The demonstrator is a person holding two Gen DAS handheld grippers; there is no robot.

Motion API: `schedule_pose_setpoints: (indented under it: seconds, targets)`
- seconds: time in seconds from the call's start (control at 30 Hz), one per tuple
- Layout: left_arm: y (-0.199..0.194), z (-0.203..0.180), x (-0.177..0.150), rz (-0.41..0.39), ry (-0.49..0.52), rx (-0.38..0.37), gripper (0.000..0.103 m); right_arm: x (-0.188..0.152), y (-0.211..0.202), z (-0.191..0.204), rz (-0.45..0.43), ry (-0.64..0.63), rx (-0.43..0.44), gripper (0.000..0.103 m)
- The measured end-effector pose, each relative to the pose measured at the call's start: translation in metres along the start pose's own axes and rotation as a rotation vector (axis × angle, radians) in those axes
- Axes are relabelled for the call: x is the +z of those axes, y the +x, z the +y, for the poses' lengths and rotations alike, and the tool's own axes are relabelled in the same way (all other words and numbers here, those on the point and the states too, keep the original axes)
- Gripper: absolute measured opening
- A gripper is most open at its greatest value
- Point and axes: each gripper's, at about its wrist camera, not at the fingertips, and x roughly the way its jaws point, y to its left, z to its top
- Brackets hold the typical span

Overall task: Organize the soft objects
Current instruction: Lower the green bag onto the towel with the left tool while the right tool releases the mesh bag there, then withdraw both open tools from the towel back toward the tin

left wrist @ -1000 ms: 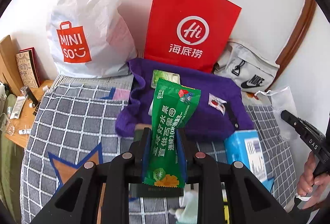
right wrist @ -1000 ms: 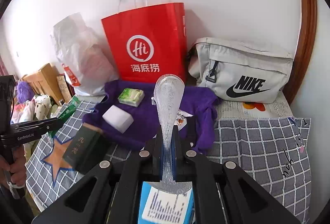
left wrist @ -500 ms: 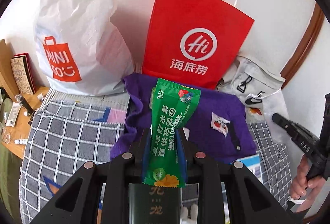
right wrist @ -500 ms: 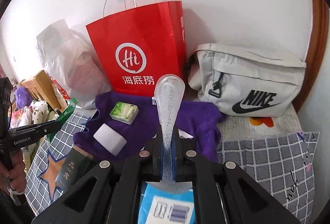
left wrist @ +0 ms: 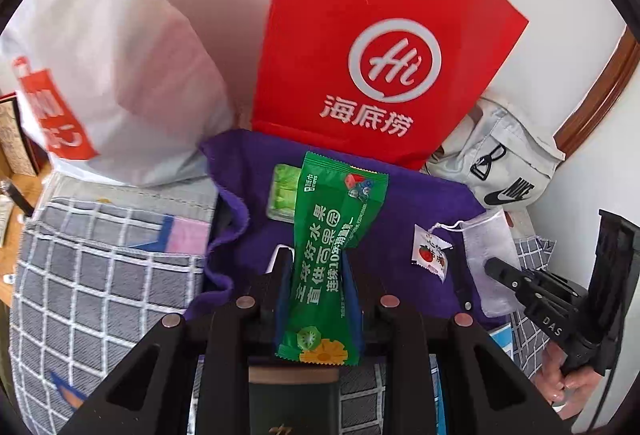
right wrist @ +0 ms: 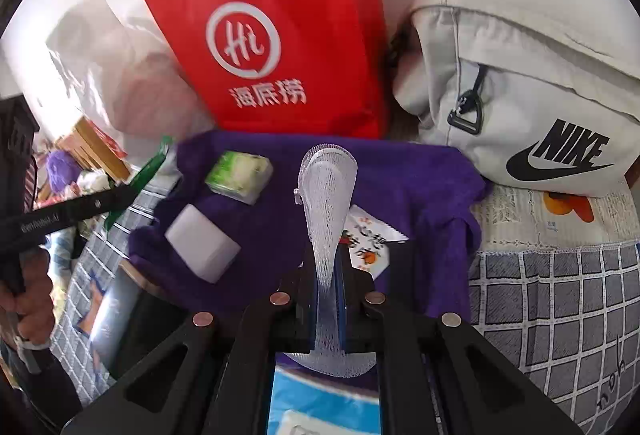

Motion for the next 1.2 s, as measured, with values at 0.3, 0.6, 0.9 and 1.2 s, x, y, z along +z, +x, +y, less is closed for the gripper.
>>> schedule_pose_setpoints:
  seconds: [0.3, 0.6, 0.9, 1.2]
  targets:
    - [0.036, 0.008, 0.002, 0.040, -0.034, -0.008, 0.024, -0.004, 0.020, -0.015, 0.064, 0.036, 0.010, 0.009]
    - [0.048, 0.018, 0.005, 0.061, -0.040, -0.016, 0.025, -0.009, 0.041, -0.016, 0.129, 0.035, -0.004, 0.009]
    - [0.054, 0.019, 0.007, 0.075, -0.041, 0.011, 0.029, -0.006, 0.038, -0.016, 0.102, 0.011, -0.052, 0.042]
    - [0.047, 0.003, 0.010, 0.060, -0.004, 0.027, 0.063, -0.002, 0.019, -0.013, 0.055, -0.003, -0.074, 0.059]
